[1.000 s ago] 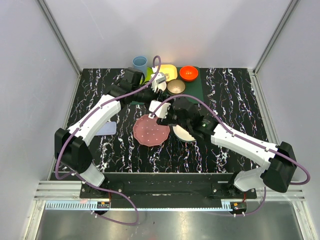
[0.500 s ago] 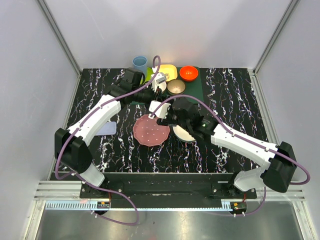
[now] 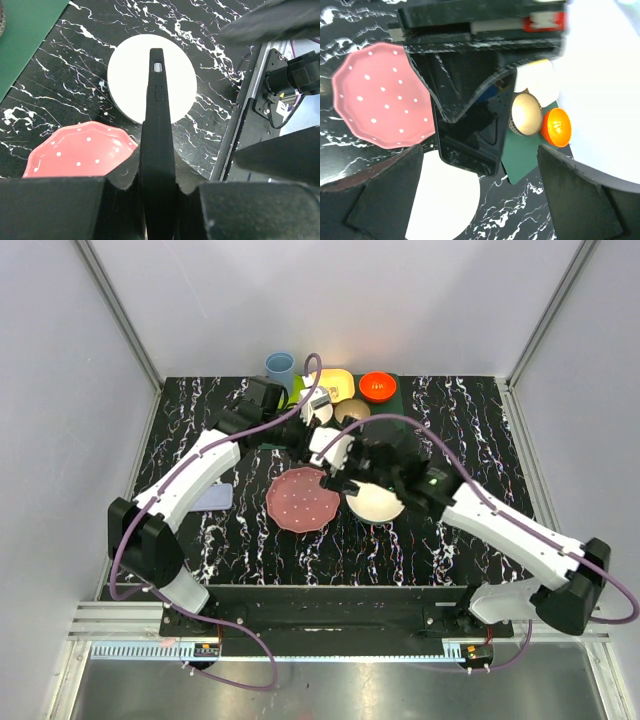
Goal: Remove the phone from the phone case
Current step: Pick up the phone at the center of the board.
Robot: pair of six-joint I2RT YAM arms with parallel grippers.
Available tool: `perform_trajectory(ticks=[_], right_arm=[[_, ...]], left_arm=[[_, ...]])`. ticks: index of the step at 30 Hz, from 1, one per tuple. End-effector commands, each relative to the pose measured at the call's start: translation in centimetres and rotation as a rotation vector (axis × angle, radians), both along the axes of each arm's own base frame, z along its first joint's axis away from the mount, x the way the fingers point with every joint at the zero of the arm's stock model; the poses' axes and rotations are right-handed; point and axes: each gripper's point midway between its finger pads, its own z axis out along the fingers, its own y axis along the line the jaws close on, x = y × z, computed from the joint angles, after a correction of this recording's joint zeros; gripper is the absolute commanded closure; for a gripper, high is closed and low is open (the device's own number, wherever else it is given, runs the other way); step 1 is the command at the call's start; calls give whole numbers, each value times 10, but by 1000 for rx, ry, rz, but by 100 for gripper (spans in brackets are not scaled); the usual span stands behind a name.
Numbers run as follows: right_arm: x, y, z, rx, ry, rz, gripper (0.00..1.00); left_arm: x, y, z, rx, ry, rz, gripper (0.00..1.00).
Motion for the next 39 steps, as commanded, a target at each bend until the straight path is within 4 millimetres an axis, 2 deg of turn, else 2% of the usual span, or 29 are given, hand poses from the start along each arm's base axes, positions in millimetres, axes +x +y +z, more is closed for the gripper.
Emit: perform_trajectory(ticks=[1, 3, 8, 12, 14, 15, 16, 18, 20, 21, 22, 24, 25, 27, 28, 29, 31, 35, 39], right_arm=[[-32, -5, 62, 222, 88, 109, 0], [-39, -9, 69, 269, 133, 136, 0], [-47, -26, 87, 365, 158, 157, 0], [-48, -34, 101, 482, 212, 161, 1], [-38, -41, 109, 543, 226, 142, 2], [-43, -37, 111, 594, 293, 165, 2], [-34, -45, 114, 628, 309, 143, 3], [-35, -41, 120, 711, 383, 186, 5], [-29, -41, 121, 760, 404, 217, 6], [-28, -39, 120, 787, 447, 216, 7], [-28, -37, 119, 798, 463, 228, 7], [-28, -31, 116, 827, 509, 275, 8], [-28, -27, 124, 847, 485, 321, 8], [-35, -21, 114, 871, 581, 366, 10], [-37, -18, 120, 886, 559, 414, 11], [-41, -17, 112, 885, 595, 438, 12], [-45, -15, 114, 903, 594, 482, 15], [-46, -13, 95, 910, 650, 488, 16], [-48, -13, 92, 928, 641, 504, 21]], left_arm=[[4, 9, 52, -86, -161, 12, 100], [3, 11, 56, -99, -167, 15, 100], [-5, 21, 82, -182, -196, 14, 100], [-11, 30, 119, -285, -308, 8, 100], [-22, 37, 134, -351, -335, 19, 100], [-21, 37, 154, -409, -427, 14, 100], [-32, 41, 153, -448, -390, 31, 100], [-38, 42, 173, -534, -478, 16, 100], [-46, 37, 166, -572, -380, -18, 100], [-48, 36, 172, -602, -400, -31, 100], [-47, 34, 160, -625, -319, -14, 100], [-49, 34, 153, -678, -341, -20, 100], [-51, 34, 153, -704, -316, -8, 100], [-56, 36, 156, -747, -356, -23, 100], [-57, 36, 149, -753, -323, -19, 100], [-59, 36, 149, -760, -324, -22, 100], [-63, 36, 151, -782, -314, -33, 100], [-76, 40, 162, -853, -333, -64, 100], [-77, 40, 163, -876, -331, -63, 100]])
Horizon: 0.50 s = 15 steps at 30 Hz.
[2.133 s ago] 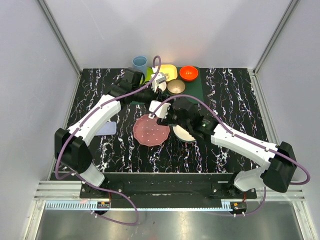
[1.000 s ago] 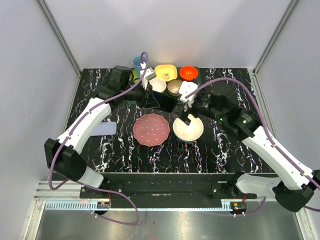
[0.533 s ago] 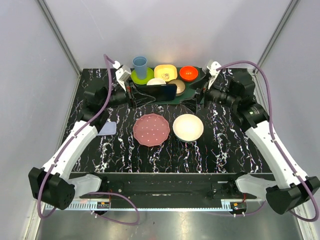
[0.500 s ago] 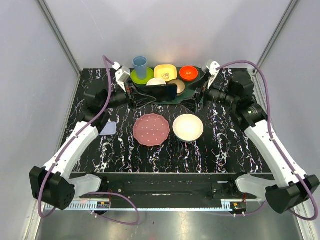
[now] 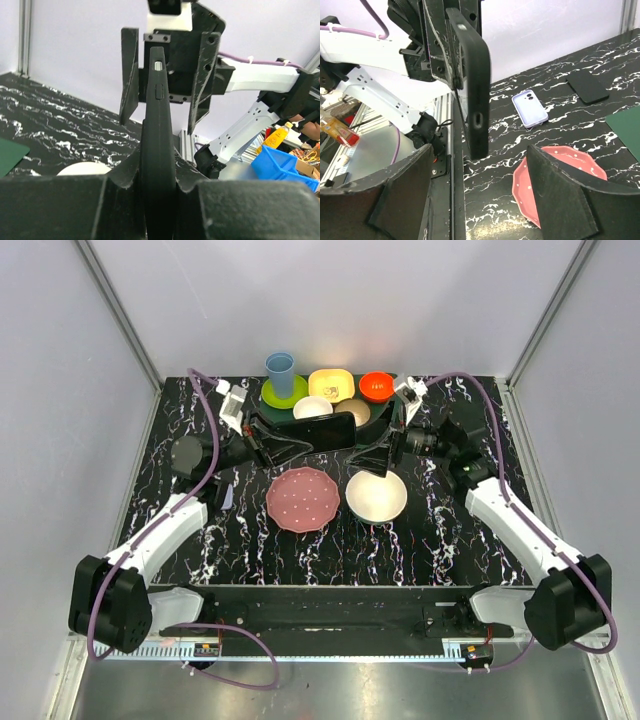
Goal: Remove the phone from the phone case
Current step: Pick up the phone at the center of the board.
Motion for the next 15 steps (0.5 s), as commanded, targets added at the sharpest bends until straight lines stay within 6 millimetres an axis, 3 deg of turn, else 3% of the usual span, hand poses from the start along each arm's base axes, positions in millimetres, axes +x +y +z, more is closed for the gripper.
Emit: perform_trajectory(ticks=[1, 6, 15], right_arm=[[-11, 0, 23, 81, -93, 56, 22], [-11, 2, 27, 111, -50, 80, 32], [-4, 8, 32, 133, 4, 115, 38]], left_arm=[[-20, 7, 40, -109, -168, -18, 100], [-15, 3, 29, -81, -142, -11, 100], [-10, 1, 21, -61, -120, 2, 100]])
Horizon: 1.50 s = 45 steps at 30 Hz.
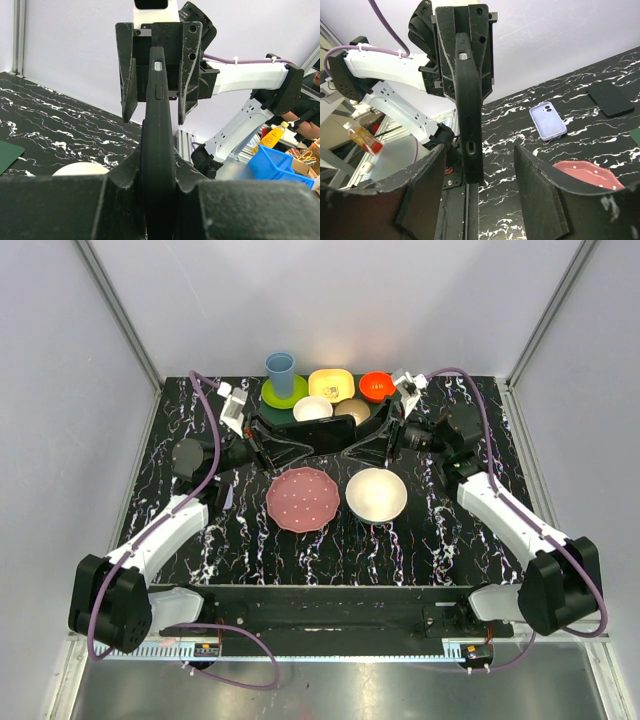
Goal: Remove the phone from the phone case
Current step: Pick up the phone at the center of the board.
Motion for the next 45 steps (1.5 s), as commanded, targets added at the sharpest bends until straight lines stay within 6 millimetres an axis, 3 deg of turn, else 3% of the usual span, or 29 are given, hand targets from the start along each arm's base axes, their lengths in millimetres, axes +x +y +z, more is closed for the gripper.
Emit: perform_trajectory(ticks=[1, 14, 18, 19, 22, 26, 27, 29, 30, 31, 41, 45], right_arm=[[-3, 2, 24, 55, -49, 54, 41], [0, 4, 29, 91, -35, 67, 53], [-1, 4, 28, 92, -36, 81, 71], [-2, 4, 27, 90, -31, 88, 82], [-3, 5, 25, 88, -31, 99, 100], [-4, 5, 24, 88, -29, 101, 100], [-4, 5, 24, 87, -27, 103, 100], [-4, 5, 24, 85, -21, 104, 100], [-4, 4, 24, 83, -16, 102, 100], [-3, 4, 23, 83, -10, 98, 100], [0, 4, 26, 92, 12, 70, 100], [2, 4, 26, 90, 15, 58, 100]], left_arm=[[-3, 1, 17, -37, -106, 22, 100], [3, -3, 7, -9, -74, 33, 100], [6, -4, 5, -6, -61, 37, 100], [7, -4, 5, -6, -60, 39, 100], [8, -5, 4, -4, -54, 38, 100], [9, -6, 3, -1, -49, 39, 96], [9, -6, 3, 1, -50, 37, 83], [9, -6, 3, 0, -51, 37, 70], [9, -6, 3, 1, -49, 37, 56], [9, -6, 4, 1, -49, 37, 51], [10, -8, 2, 12, -49, 36, 50], [11, -9, 1, 19, -45, 34, 63]])
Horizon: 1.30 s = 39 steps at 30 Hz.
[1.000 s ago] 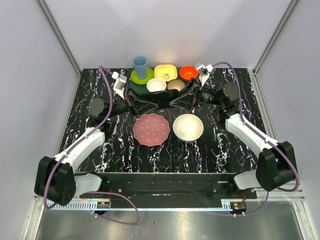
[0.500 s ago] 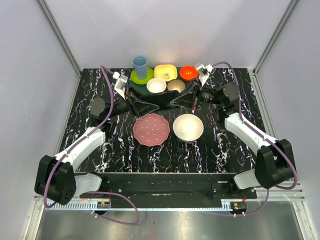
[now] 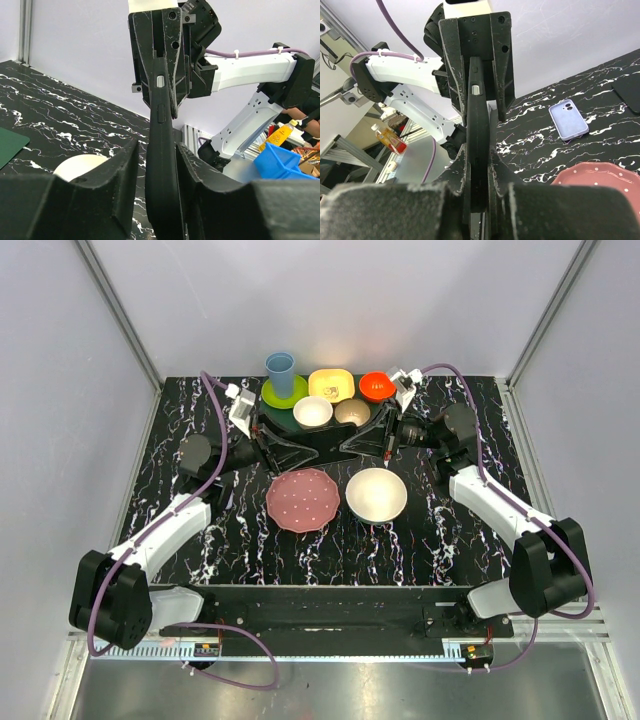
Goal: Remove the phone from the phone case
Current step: Pick up the phone at the center of the board.
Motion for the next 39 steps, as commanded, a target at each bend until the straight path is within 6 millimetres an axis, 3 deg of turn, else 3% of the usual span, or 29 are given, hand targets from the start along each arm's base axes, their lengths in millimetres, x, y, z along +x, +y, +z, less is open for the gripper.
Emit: perform_trajectory(ticks=[1, 8, 10, 12, 18, 21, 25, 39], right_arm=[[-1, -1, 30, 56, -83, -39, 100], [1, -2, 31, 55, -88, -62, 100], [2, -2, 33, 53, -98, -64, 100], [3, -1, 33, 35, -104, -63, 98], [-5, -5, 41, 17, -136, -47, 54], [-11, -8, 47, 14, -146, -36, 44], [-12, -14, 56, 17, -166, -45, 41], [4, -27, 73, 73, -161, -105, 38]], left_arm=[[3, -2, 17, -14, -69, 13, 65], [6, -5, 12, 18, -67, 22, 88], [8, -6, 8, 31, -55, 23, 100], [7, -6, 8, 34, -62, 24, 100], [9, -2, 12, 53, -109, 52, 100], [10, 4, 19, 42, -123, 66, 100], [8, 13, 32, -1, -168, 71, 100], [-6, 18, 38, -24, -188, 59, 100]])
